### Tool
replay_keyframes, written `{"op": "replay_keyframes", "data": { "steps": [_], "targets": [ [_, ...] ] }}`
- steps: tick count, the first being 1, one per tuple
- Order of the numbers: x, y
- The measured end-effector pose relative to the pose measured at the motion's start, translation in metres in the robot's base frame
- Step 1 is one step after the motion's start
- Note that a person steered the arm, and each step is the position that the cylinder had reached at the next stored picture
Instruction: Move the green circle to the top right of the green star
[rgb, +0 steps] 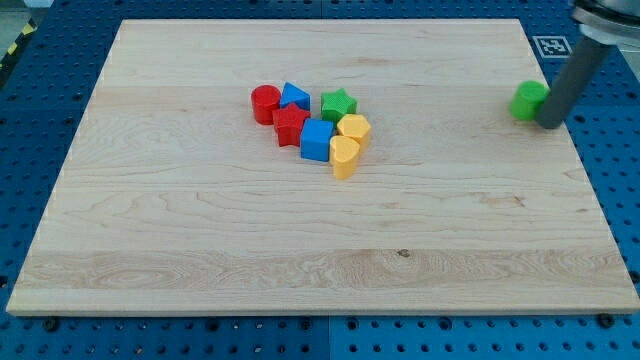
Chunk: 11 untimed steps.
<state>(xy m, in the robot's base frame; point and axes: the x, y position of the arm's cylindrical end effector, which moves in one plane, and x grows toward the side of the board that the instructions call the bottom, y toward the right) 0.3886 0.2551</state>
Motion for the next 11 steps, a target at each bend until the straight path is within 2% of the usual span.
{"op": "replay_keyframes", "data": {
  "steps": [1,2,3,4,5,6,7,8,9,10,11],
  "targets": [
    [-0.006,-0.011],
    [0.012,0.035],
    [0.000,0.045],
    [-0.024,0.007],
    [-0.035,-0.059],
    [-0.044,-0.065],
    [-0.046,-0.015],
    [-0.071,-0.012],
    [-0.094,-0.066],
    [-0.093,-0.155],
    [-0.093,-0.209]
  ]
}}
